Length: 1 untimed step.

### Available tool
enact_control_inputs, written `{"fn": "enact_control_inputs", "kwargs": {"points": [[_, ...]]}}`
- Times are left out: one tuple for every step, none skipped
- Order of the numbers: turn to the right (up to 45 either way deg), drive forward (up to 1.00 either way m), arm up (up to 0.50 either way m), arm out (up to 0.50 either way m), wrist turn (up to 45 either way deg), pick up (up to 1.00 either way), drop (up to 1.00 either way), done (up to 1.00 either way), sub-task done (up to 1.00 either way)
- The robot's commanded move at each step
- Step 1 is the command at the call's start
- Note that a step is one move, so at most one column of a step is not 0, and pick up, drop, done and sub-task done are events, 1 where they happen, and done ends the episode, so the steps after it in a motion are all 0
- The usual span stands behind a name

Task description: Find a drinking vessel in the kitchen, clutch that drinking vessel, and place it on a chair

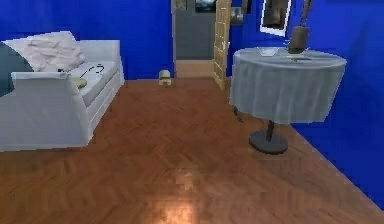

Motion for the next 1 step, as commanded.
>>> {"fn": "enact_control_inputs", "kwargs": {"points": [[0.0, 1.0, 0.0, 0.0, 0.0, 0.0, 0.0, 0.0, 0.0]]}}
